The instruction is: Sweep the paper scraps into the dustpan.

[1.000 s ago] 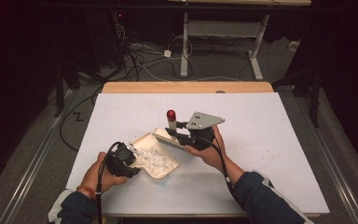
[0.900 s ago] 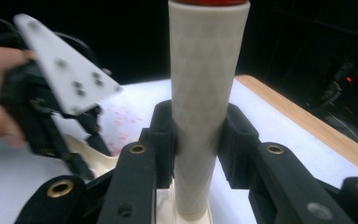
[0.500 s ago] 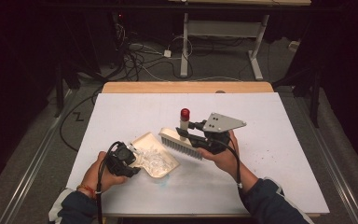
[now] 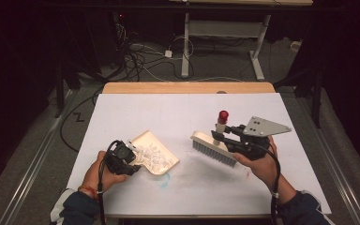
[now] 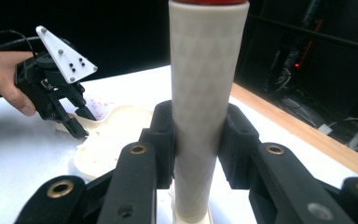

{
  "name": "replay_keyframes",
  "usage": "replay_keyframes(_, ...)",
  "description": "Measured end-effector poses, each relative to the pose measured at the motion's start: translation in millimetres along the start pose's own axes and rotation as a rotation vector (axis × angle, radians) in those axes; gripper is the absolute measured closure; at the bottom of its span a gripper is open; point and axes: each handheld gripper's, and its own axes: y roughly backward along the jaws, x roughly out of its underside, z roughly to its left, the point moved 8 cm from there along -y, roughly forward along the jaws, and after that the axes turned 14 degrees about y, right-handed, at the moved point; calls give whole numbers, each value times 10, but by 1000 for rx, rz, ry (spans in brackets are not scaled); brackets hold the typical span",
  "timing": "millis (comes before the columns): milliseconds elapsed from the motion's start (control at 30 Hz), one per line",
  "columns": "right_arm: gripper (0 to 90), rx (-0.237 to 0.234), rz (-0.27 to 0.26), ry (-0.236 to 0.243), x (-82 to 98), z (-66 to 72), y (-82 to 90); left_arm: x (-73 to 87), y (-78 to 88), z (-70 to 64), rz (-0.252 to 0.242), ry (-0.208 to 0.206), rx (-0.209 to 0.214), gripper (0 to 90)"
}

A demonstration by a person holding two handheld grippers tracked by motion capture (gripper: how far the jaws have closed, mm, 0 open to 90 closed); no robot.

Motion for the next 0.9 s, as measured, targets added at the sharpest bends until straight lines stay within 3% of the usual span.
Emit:
replay_keyframes(200,700,23,10,-22,70,-76,337,4,0,1,-10,18,0,634)
replay_keyframes(500,700,15,43,-57,245,-75,709,16,8,60,-23,44,0,633)
replay_keyframes(700,700,13,55,-74,304,-81,822,36,22,128,-39,80,-11,633)
replay_keyframes(900,700,-29,66,-84,330,-48,912,56,40,213,-60,120,-27,634)
